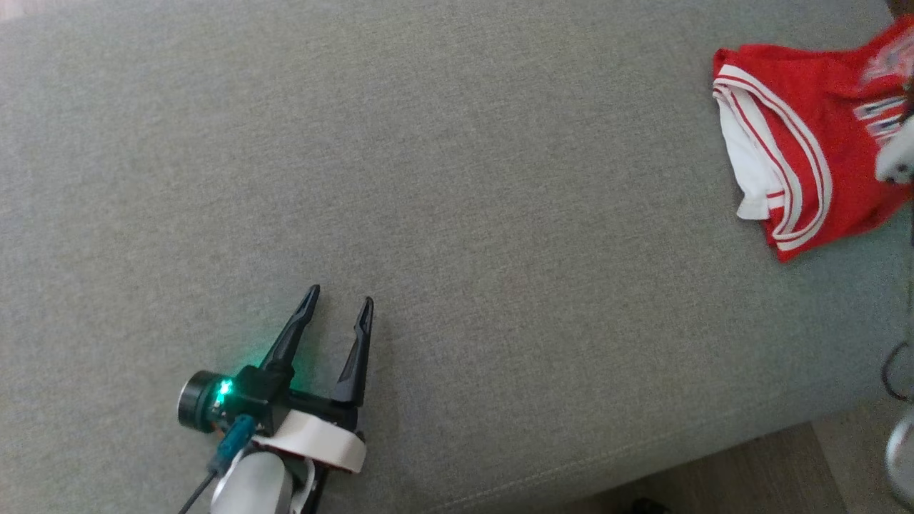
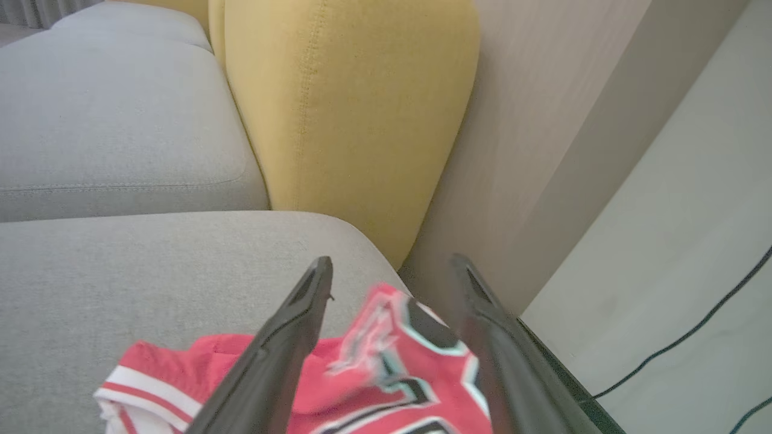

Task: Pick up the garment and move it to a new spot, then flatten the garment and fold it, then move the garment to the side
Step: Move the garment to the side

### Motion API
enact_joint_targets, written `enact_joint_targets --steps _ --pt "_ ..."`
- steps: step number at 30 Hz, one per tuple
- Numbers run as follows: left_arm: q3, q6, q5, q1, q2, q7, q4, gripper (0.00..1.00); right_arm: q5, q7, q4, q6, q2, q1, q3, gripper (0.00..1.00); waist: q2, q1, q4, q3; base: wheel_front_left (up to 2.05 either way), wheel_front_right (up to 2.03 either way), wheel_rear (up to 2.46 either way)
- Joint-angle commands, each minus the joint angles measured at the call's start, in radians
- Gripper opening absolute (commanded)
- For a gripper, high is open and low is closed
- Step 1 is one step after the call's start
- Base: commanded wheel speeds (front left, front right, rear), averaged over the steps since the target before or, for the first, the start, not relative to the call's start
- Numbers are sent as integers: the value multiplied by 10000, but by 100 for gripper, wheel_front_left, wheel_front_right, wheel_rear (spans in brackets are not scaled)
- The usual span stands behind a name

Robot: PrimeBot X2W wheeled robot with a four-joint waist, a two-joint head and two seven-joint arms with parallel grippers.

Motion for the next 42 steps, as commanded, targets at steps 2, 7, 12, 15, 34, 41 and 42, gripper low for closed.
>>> enact_joint_targets --steps 2,7,12,15,34,41,42 --pt "412 18 13 -261 78 -49 -181 100 -130 -128 -670 -7 301 -527 248 100 0 -1 45 -73 0 0 0" --pt "699 17 5 -271 27 -49 -204 100 708 -134 -1860 -7 1105 -113 1434 100 0 -1 233 -327 0 0 0" --pt "1228 146 -12 -162 -30 -49 -220 100 1956 -135 -2969 -7 1687 1006 3020 100 0 -1 641 -770 0 0 0" --pt "1563 277 -62 -33 -54 -49 -228 100 2656 -136 -3527 -7 1860 1931 3684 100 0 -1 1006 -1112 0 0 0" --pt "2726 639 -377 498 -82 -49 -115 100 4986 -137 -4758 -7 2014 6093 4503 100 0 -1 2527 -2404 0 0 0" --pt "2974 651 -393 705 -83 -49 -19 100 5231 -137 -4868 -7 2015 6461 4694 100 0 -1 2501 -2770 0 0 0" --pt "2997 667 -401 749 -83 -49 -10 100 5257 -137 -4879 -7 2015 6490 4722 100 0 -1 2483 -2829 0 0 0"
